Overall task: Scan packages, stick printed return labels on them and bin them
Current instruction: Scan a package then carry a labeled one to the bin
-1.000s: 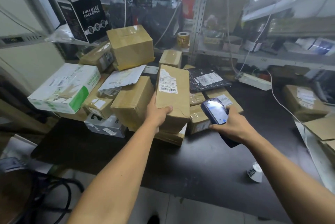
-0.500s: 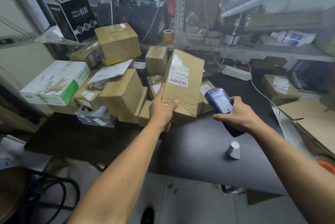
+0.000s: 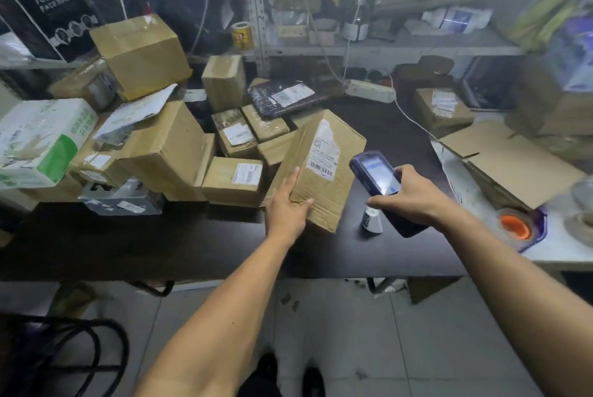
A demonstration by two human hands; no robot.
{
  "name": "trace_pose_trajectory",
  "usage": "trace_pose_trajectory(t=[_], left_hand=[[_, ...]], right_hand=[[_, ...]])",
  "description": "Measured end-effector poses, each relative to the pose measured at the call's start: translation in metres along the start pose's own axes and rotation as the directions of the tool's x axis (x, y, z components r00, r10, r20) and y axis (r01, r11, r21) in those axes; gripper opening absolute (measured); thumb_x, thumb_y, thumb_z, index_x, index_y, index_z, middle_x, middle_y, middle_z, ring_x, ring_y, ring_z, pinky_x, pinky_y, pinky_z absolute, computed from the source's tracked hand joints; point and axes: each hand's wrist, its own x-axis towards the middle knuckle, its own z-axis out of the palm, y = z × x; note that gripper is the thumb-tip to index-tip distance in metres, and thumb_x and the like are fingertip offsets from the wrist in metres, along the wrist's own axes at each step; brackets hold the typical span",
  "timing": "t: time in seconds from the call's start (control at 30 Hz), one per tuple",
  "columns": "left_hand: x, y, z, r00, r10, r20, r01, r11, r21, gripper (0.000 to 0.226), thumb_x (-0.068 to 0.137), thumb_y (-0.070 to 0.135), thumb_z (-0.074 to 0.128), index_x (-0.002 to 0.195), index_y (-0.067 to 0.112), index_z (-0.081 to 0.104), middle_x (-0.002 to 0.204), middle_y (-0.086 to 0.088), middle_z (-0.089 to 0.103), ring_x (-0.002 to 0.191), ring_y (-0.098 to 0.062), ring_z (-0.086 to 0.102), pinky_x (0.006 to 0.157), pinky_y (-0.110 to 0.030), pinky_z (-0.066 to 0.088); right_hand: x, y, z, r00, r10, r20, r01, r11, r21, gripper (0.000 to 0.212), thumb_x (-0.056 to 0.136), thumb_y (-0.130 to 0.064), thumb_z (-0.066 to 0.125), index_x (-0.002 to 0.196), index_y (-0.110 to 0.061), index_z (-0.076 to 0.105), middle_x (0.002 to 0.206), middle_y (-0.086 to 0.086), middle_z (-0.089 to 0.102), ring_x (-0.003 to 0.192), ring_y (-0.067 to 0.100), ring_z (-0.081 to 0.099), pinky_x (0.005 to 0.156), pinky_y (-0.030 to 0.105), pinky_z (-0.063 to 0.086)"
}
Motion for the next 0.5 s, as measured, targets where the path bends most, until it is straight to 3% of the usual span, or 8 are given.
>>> trace_pose_trajectory(t=[0.2, 0.27, 0.37, 0.5], left_hand=[[0.003, -0.014, 0.005, 0.995, 0.033, 0.096, -0.043, 0.993, 0.107, 0.077, 0.086, 0.022, 0.075, 0.147, 0.047, 0.037, 0.158, 0.002, 0.035, 0.148, -0.022, 0.027, 0.121, -0.047, 0.022], [0.009, -0.016, 0.006, 0.992, 0.031, 0.118, -0.045, 0.992, 0.115, 0.077, 0.085, 0.023, 0.075, 0.147, 0.048, 0.036, 0.158, 0.0, 0.036, 0.148, -0.022, 0.027, 0.122, -0.046, 0.021], [0.016, -0.017, 0.007, 0.986, 0.055, 0.159, -0.074, 0.99, 0.118, 0.078, 0.085, 0.026, 0.076, 0.147, 0.051, 0.035, 0.158, 0.001, 0.035, 0.148, -0.022, 0.026, 0.121, -0.049, 0.023], [0.015, -0.009, 0.012, 0.975, 0.055, 0.217, -0.097, 0.978, 0.187, 0.076, 0.09, 0.028, 0.071, 0.15, 0.048, 0.029, 0.161, -0.002, 0.028, 0.151, -0.024, 0.017, 0.123, -0.047, 0.015]], right_hand=[[-0.005, 0.008, 0.016, 0.995, 0.013, 0.098, -0.009, 0.999, -0.043, 0.076, 0.074, -0.046, 0.079, 0.131, -0.015, 0.038, 0.108, 0.001, 0.056, 0.084, 0.012, 0.057, 0.058, 0.022, 0.039], [-0.005, 0.009, 0.019, 0.991, 0.043, 0.128, -0.043, 0.999, -0.003, 0.068, 0.073, -0.046, 0.08, 0.122, -0.017, 0.042, 0.101, -0.002, 0.058, 0.081, 0.006, 0.057, 0.059, 0.023, 0.041], [-0.003, 0.01, 0.025, 0.979, 0.069, 0.193, -0.079, 0.996, 0.045, 0.051, 0.074, -0.046, 0.079, 0.106, -0.015, 0.054, 0.092, 0.0, 0.064, 0.077, 0.012, 0.062, 0.06, 0.027, 0.045], [-0.001, 0.009, 0.026, 0.963, 0.086, 0.254, -0.119, 0.986, 0.119, 0.034, 0.078, -0.041, 0.078, 0.082, -0.013, 0.06, 0.073, 0.002, 0.06, 0.06, 0.013, 0.056, 0.048, 0.021, 0.038]])
